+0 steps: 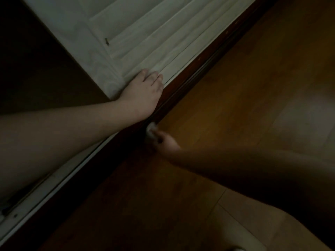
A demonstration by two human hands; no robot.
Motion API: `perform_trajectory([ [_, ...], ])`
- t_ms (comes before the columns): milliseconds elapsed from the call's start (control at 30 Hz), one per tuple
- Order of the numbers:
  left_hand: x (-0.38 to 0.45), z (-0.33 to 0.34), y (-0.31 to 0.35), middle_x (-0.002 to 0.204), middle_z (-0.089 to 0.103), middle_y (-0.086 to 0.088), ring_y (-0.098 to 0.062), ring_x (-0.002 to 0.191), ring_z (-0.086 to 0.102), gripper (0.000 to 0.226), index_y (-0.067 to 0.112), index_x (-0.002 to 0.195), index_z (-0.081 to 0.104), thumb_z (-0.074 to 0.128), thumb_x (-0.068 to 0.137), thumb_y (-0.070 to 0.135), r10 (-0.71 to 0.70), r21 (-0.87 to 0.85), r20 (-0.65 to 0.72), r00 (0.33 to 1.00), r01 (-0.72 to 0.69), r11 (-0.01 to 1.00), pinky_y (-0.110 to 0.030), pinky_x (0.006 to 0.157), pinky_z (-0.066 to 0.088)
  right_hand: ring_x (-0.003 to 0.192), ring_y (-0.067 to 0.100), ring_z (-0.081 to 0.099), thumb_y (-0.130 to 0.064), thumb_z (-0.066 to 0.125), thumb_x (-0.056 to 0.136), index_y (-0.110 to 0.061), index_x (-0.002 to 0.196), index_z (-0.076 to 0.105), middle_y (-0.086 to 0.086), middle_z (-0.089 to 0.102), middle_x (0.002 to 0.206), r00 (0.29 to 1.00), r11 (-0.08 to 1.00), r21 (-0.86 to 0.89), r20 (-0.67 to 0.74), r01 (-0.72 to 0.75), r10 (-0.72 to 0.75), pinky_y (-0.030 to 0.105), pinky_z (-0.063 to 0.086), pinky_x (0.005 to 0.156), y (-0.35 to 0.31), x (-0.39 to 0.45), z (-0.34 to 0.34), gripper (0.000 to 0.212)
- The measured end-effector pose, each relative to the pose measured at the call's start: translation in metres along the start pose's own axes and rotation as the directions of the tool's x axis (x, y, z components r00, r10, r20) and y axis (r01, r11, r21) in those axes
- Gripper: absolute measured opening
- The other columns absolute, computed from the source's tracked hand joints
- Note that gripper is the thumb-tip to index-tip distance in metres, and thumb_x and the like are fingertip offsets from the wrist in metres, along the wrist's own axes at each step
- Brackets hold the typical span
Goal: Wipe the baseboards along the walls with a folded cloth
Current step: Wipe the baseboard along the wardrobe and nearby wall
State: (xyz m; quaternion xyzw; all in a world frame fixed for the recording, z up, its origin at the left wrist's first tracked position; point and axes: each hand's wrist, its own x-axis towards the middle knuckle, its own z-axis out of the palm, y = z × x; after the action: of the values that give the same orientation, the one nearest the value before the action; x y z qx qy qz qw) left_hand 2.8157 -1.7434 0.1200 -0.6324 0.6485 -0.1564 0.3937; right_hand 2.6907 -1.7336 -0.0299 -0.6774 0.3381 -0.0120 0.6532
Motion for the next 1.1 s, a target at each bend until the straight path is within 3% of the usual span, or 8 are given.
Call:
perform_trajectory([
  [67,0.011,-0.003,0.003,0.164,0.003,-0.019,-0.033,0.151,0.005,0.057,0.003,0.155,0.008,0.020,0.105,0.028,0.000,-0.003,0.014,1.000,0.000,1.000,-0.050,0.122,0.009,0.120,0.019,0.051,-0.007,0.052,0.100,-0.008,0.145,0.044,0.016,0.049,0.143,0.985,0.999,0.048,0.173,-0.018,0.009,0.005,0.041,0.084,0.000,-0.022,0.028,0.046],
  [133,0.020,-0.004,0.007,0.164,0.003,-0.019,-0.032,0.151,0.005,0.058,0.004,0.156,0.007,0.020,0.105,0.028,0.016,-0.018,0.024,1.000,-0.015,1.000,-0.049,0.122,0.008,0.115,0.014,0.051,-0.011,0.053,0.100,-0.013,0.147,0.043,0.012,0.050,0.142,0.979,0.999,0.016,0.197,-0.050,0.046,0.005,0.039,0.078,0.002,-0.033,0.033,0.048],
  [300,0.045,0.008,0.021,0.164,0.009,-0.017,-0.031,0.151,0.008,0.058,0.006,0.156,0.010,0.019,0.103,0.027,0.021,-0.054,-0.053,0.998,-0.024,0.998,-0.048,0.121,0.007,0.106,0.013,0.053,-0.004,0.054,0.098,-0.013,0.148,0.041,0.013,0.055,0.139,0.995,0.997,-0.048,-0.089,-0.057,0.053,0.000,0.041,0.072,0.008,-0.032,-0.054,0.052],
  [433,0.060,0.024,0.028,0.164,0.006,-0.016,-0.030,0.151,0.005,0.063,0.006,0.157,0.005,0.021,0.103,0.036,-0.019,-0.064,-0.044,0.999,0.016,0.998,-0.048,0.121,0.001,0.120,0.022,0.056,-0.016,0.057,0.098,-0.026,0.147,0.043,0.008,0.052,0.142,0.938,0.995,-0.001,-0.333,-0.103,0.097,0.031,0.050,0.099,0.029,-0.024,-0.141,0.051],
  [500,0.067,0.031,0.030,0.165,0.002,-0.016,-0.030,0.152,0.001,0.067,0.006,0.156,0.002,0.022,0.103,0.041,-0.022,-0.048,-0.056,0.998,0.020,0.999,-0.047,0.121,-0.004,0.124,0.024,0.054,-0.023,0.058,0.098,-0.031,0.147,0.042,0.005,0.047,0.146,0.891,0.991,-0.047,-0.446,-0.122,0.088,0.040,0.048,0.104,0.046,-0.021,-0.174,0.052],
  [700,0.098,0.036,0.030,0.164,-0.001,-0.018,-0.031,0.152,-0.001,0.066,0.004,0.156,0.001,0.014,0.102,0.040,0.013,0.022,-0.131,0.991,-0.010,1.000,-0.047,0.121,-0.005,0.143,0.020,0.031,-0.039,0.050,0.100,-0.032,0.150,0.033,-0.001,0.028,0.158,0.785,0.936,-0.332,-0.609,-0.119,-0.116,0.029,0.025,0.110,0.094,-0.013,-0.233,0.053],
  [833,0.121,0.033,0.037,0.164,-0.004,-0.019,-0.031,0.152,-0.003,0.065,0.002,0.154,-0.003,0.008,0.103,0.039,0.039,0.035,-0.106,0.994,-0.036,0.999,-0.046,0.122,-0.003,0.147,0.016,0.021,-0.041,0.045,0.101,-0.041,0.152,0.021,-0.013,0.013,0.161,0.800,0.885,-0.458,-0.560,-0.084,-0.214,0.033,0.023,0.112,0.122,-0.028,-0.244,0.056],
  [1100,0.154,0.010,0.036,0.163,0.004,-0.020,-0.030,0.152,0.003,0.067,-0.003,0.153,0.003,0.011,0.105,0.042,0.043,0.041,-0.039,0.998,-0.041,0.998,-0.047,0.123,0.001,0.141,-0.001,0.017,-0.046,0.047,0.097,-0.057,0.148,0.012,-0.022,0.012,0.161,0.737,0.897,-0.435,-0.630,-0.076,-0.243,0.030,0.026,0.108,0.140,-0.043,-0.232,0.063],
])
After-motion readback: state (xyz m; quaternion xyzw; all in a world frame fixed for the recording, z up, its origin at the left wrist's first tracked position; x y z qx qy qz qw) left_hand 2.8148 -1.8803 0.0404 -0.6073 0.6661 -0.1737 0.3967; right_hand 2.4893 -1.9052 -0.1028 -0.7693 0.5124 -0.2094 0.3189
